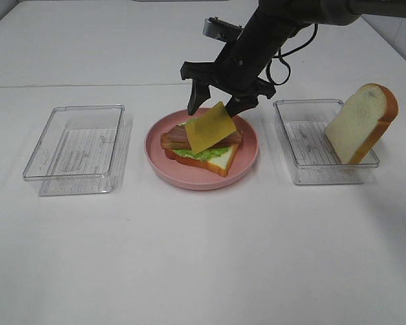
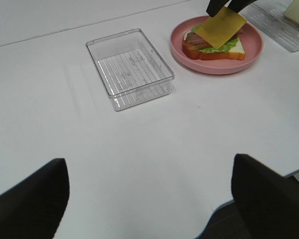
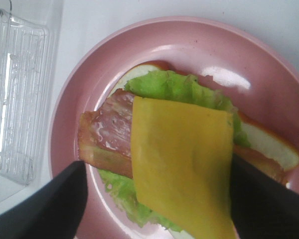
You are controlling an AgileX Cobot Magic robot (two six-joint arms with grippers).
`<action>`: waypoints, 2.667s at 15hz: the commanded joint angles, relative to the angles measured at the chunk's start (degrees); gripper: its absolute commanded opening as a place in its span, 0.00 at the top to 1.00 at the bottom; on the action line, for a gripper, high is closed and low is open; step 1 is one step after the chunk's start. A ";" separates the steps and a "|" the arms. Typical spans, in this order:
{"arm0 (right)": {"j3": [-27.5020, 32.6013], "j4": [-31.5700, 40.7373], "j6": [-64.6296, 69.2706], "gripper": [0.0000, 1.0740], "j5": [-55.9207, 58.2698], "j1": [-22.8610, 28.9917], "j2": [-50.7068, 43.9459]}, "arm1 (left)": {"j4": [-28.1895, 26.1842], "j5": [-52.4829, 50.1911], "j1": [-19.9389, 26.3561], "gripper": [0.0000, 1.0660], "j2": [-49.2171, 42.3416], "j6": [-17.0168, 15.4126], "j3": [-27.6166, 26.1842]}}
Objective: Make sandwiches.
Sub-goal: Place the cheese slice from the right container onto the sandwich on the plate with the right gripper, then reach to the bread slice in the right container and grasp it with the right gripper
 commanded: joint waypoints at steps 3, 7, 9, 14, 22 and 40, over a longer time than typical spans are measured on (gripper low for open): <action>-0.40 -2.92 0.34 0.26 0.74 -0.17 -1.83 | 0.06 -0.69 -0.23 0.21 -1.32 -0.46 0.17; -0.40 -11.12 2.18 0.27 3.67 -0.17 -5.96 | 0.06 -0.69 -0.23 0.21 -1.32 -0.46 0.17; -0.40 -17.02 4.47 0.27 5.96 -0.17 -9.05 | 0.06 -0.69 -0.23 0.21 -1.32 -0.46 0.17; -0.40 -25.55 7.05 0.27 9.91 -2.75 -15.30 | 0.06 -0.69 -0.23 0.21 -1.32 -0.46 0.17; -0.40 -24.64 5.33 0.27 17.82 -21.66 -17.88 | 0.06 -0.69 -0.23 0.21 -1.32 -0.46 0.17; -0.29 -11.34 -5.84 0.39 21.77 -28.19 -5.84 | 0.06 -0.69 -0.23 0.21 -1.32 -0.46 0.17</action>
